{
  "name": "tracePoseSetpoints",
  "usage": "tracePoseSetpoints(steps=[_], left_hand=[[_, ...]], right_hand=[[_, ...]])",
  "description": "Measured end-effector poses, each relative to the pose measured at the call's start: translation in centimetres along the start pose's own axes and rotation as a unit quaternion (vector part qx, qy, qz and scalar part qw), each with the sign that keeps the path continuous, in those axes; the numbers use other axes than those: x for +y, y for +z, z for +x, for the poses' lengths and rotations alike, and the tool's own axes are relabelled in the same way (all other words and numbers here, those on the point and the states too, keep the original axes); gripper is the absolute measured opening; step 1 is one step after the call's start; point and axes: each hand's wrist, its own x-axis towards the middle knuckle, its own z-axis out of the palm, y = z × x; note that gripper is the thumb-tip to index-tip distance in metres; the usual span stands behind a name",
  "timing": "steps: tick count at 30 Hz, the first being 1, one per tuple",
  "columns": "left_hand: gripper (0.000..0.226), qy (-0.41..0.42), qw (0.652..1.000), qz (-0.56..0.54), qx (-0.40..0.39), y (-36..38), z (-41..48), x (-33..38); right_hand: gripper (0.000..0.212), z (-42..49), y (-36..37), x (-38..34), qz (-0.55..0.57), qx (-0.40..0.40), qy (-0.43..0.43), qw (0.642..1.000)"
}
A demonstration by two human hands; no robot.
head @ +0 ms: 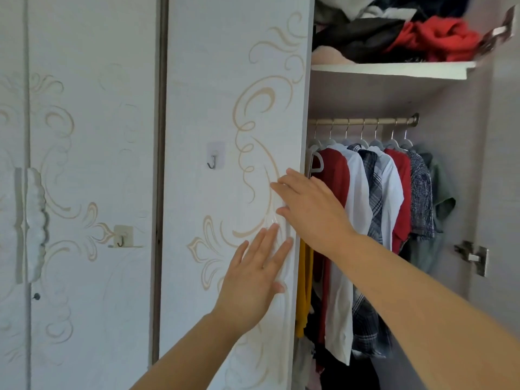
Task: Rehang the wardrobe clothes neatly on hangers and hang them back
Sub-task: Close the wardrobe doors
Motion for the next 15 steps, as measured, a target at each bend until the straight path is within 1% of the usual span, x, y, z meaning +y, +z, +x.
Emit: tracePoseSetpoints(steps=[2,5,8,11,15], left_hand=[[0.083,-0.001,1.0,0.023,-0.005,1.3,1.1,0.1],[0.087,0.024,0.996,0.089,-0.004,2.5,2.6,0.1],[0.095,0.055,0.992,0.115,0.022,4.8,4.1,-0.4],[0.096,0.063,0.99,0.122,0.029,7.2,5.9,-1.1],[0.087,0.079,0.991,0.096,0.048,9.7,7.5,-1.8]], right_hand=[[0.047,-0.1,1.4,1.3,0.012,0.02,-0.003,1.0],[0.045,-0.2,3.3,3.0,0.012,0.065,-0.005,0.998],[0.046,-0.1,5.1,4.8,-0.004,0.1,-0.005,0.995],[0.045,0.3,7.1,6.4,0.002,0.093,0.005,0.996],[0.042,1.3,9.2,7.9,0.021,0.039,0.038,0.998]])
